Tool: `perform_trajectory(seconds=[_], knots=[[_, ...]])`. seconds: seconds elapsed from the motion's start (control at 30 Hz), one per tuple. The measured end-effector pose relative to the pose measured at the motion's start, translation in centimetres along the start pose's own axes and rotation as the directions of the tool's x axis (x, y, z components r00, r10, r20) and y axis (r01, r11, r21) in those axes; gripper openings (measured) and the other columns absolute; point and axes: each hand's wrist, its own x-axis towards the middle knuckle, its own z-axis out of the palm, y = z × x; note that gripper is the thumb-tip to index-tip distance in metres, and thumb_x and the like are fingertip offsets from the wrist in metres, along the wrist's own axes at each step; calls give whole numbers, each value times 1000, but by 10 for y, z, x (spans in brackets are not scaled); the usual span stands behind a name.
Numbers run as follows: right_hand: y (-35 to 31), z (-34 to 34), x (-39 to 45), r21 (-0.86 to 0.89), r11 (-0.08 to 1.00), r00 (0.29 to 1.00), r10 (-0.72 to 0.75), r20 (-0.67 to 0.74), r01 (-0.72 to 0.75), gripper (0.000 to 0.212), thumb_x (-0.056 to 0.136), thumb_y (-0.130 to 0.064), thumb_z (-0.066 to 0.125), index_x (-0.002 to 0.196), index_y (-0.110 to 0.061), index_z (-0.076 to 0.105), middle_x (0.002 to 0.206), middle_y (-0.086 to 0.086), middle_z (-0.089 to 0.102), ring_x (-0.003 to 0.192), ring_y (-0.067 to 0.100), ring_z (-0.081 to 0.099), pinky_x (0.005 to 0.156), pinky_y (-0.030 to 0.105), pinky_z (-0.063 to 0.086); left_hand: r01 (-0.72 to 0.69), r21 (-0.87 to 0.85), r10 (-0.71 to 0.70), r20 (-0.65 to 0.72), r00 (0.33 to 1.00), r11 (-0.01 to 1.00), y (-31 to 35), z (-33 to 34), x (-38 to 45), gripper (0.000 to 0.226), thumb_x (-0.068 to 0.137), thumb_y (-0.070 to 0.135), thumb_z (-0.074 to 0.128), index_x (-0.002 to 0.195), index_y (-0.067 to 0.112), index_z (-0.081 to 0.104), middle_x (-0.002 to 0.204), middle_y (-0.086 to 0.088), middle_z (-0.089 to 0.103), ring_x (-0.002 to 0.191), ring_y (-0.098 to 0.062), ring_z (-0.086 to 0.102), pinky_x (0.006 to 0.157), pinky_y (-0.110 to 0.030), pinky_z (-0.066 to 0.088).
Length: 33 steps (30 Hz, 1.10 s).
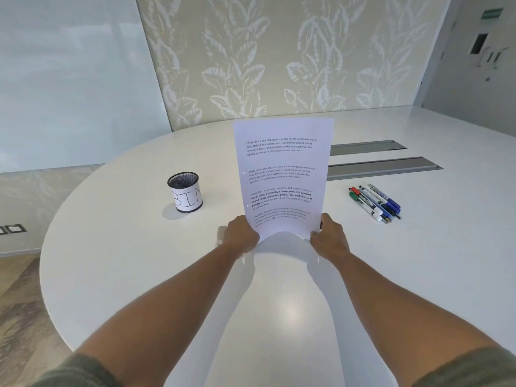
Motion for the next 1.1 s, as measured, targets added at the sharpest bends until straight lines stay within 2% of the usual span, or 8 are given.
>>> perform_trajectory(seconds=[0.2,0.37,0.57,0.8,0.87,0.97,1.03,1.1], knots=[[-11,-5,14,14,1000,998,6,-68,-5,22,84,-7,49,105,-15,52,101,7,63,89,34,60,75,40,53,27,-90,-29,-19,999,996,2,-5,14,19,82,13,48,91,15,64,81,-1,63,78,-28,60,53,-27,37],[-18,-7,34,63,998,993,19,-113,-12,28,84,-6,50,110,-16,56,103,4,66,91,31,63,77,38,54,30,-132,-36,-44,998,991,0,-12,34,25,83,13,49,100,12,66,96,-6,69,91,-31,65,68,-29,46],[-31,-2,66,170,985,993,27,-113,-7,25,82,-5,50,101,-18,59,94,-1,65,82,28,65,66,29,50,62,-172,-72,-54,996,983,1,-23,67,25,82,12,50,101,11,68,98,-8,71,89,-31,66,66,-29,48],[-45,8,111,310,951,993,53,-103,-19,31,79,-3,52,98,-21,70,87,-1,70,80,29,71,77,40,59,111,-282,-127,-38,991,953,4,-39,105,25,79,11,50,96,11,69,95,-8,72,88,-32,70,61,-29,51],[-49,12,122,351,936,994,60,-95,-23,30,78,-3,54,93,-23,70,82,-3,69,80,29,71,75,37,59,134,-324,-149,-24,988,937,3,-42,117,28,77,9,48,95,10,69,94,-9,74,87,-33,73,62,-32,53],[-53,17,138,402,915,993,85,-79,-47,32,77,-3,56,94,-26,71,78,-7,68,81,27,71,71,33,58,158,-345,-170,-4,985,925,-1,-42,134,28,77,9,48,94,11,70,92,-6,75,80,-28,76,58,-28,52],[-53,21,149,427,901,991,114,-68,-75,33,77,-3,58,99,-23,72,78,-8,67,81,25,71,70,32,59,166,-366,-179,-3,984,916,-5,-41,145,29,78,9,50,96,13,72,94,-2,75,76,-24,76,68,-34,62],[-51,26,158,441,892,989,136,-57,-97,33,76,-3,60,102,-20,72,79,-8,66,77,23,71,75,34,60,184,-407,-200,1,980,895,-10,-37,157,29,78,7,51,98,11,72,94,-1,74,77,-24,75,81,-44,62]])
